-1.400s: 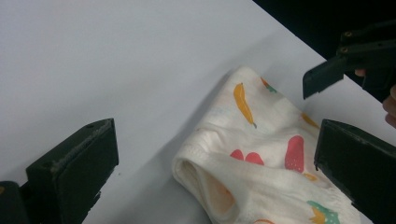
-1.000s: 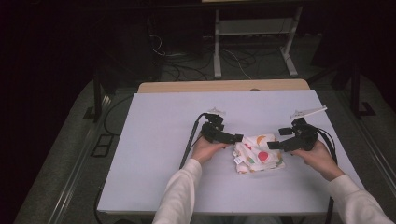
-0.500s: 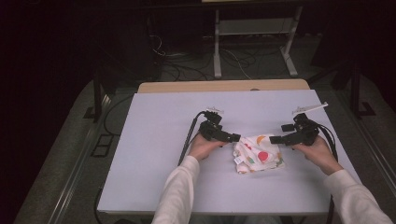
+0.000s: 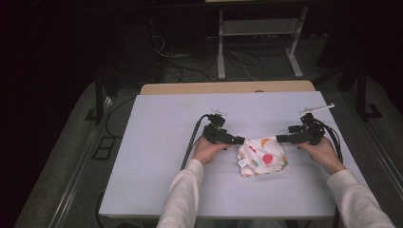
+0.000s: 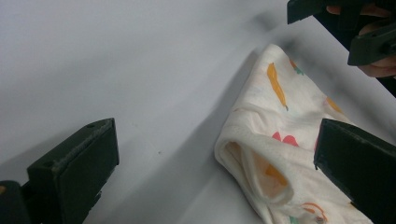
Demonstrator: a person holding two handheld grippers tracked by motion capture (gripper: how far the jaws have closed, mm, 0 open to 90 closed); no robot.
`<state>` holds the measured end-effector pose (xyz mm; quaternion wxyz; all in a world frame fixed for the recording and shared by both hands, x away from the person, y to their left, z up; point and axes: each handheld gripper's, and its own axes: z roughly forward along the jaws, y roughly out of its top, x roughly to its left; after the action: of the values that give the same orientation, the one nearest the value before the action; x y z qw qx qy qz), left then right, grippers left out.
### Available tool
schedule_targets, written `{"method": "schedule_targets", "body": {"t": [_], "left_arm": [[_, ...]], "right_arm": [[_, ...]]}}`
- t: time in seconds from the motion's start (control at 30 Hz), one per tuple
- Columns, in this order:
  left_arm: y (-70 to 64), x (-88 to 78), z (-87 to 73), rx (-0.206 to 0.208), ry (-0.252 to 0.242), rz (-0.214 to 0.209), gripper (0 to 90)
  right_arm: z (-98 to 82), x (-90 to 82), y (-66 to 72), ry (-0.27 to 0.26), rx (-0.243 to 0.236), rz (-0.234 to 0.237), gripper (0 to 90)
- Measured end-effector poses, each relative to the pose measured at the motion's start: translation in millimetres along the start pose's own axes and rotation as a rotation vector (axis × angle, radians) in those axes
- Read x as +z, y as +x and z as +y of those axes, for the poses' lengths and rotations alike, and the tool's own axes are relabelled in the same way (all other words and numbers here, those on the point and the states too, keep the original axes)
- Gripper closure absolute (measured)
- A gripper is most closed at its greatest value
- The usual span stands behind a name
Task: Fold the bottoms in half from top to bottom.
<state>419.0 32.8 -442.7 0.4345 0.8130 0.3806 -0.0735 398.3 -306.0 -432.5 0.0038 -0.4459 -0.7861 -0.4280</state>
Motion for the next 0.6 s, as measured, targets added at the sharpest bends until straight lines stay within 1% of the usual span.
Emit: {"method": "schedule_targets", "body": {"t": [0.13, 0.23, 0.4, 0.53, 0.6], "left_arm": [[-2.3, 4.9, -0.9, 0.005, 0.017, -0.013, 0.3], [-3.4, 7.5, -1.7, 0.011, 0.019, -0.027, 3.9], [-4.8, 9.2, -2.0, 0.022, 0.018, -0.045, 14.9], [-4.2, 10.6, -2.5, 0.028, 0.014, -0.056, 23.1], [-4.1, 11.7, -2.8, 0.026, 0.011, -0.057, 27.8]], "right_arm": [[-0.2, 3.7, -2.9, 0.001, 0.003, 0.009, 3.7], [-0.4, 6.9, -4.3, 0.010, 0.009, 0.011, 4.9], [-1.1, 9.8, -7.9, 0.011, 0.024, 0.030, 10.1], [-1.8, 12.6, -11.5, 0.011, 0.030, 0.036, 14.1], [-2.2, 14.4, -12.9, 0.016, 0.030, 0.031, 16.1]]}}
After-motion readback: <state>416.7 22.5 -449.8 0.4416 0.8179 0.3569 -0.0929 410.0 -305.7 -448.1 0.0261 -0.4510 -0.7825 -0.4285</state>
